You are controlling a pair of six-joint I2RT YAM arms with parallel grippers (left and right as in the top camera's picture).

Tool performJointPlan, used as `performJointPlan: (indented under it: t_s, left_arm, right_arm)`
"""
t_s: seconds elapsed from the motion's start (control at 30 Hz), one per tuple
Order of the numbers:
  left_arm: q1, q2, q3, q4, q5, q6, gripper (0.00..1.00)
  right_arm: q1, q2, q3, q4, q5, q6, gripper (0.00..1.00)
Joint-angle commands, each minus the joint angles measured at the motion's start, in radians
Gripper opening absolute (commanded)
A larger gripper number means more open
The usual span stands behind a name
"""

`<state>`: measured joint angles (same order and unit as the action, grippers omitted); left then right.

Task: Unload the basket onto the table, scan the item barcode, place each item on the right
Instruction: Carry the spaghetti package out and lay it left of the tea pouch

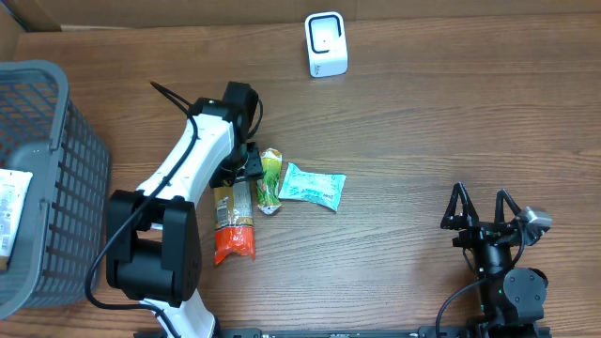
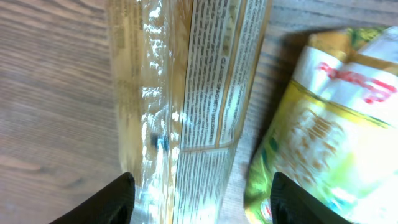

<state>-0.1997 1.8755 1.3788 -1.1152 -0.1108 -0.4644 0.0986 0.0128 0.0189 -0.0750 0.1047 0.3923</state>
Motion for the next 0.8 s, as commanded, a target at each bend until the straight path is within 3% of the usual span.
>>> performJointPlan:
  t_s: [0.0,0.23,0.47,0.63,0.77]
  left_arm:
    - [-0.003,0.007,0.148,-0.077,0.000,0.013,0.62]
    - [0.006,-0.006,0.607,-0.316,-0.004,0.077,0.64]
    - [0.114,-0.062,1.091,-0.423,-0.019,0.128,0.78]
    - [0.316,-0.140,1.204,-0.456,-0.146,0.115,0.79]
    - [0.554,-0.168,1.204,-0.491,-0.146,0.066,0.77]
  right_arm:
    - [-0.002,-0.009,-0.011,0.005,0.007,0.003,1.00]
    - [-0.002,-0.009,-0.011,0.005,0.007,0.003,1.00]
    - [-0.002,-0.009,-0.011,0.005,0.007,0.003,1.00]
    - [-0.002,-0.009,-0.011,0.005,0.007,0.003,1.00]
    - [-0.002,-0.009,-0.011,0.005,0.007,0.003,1.00]
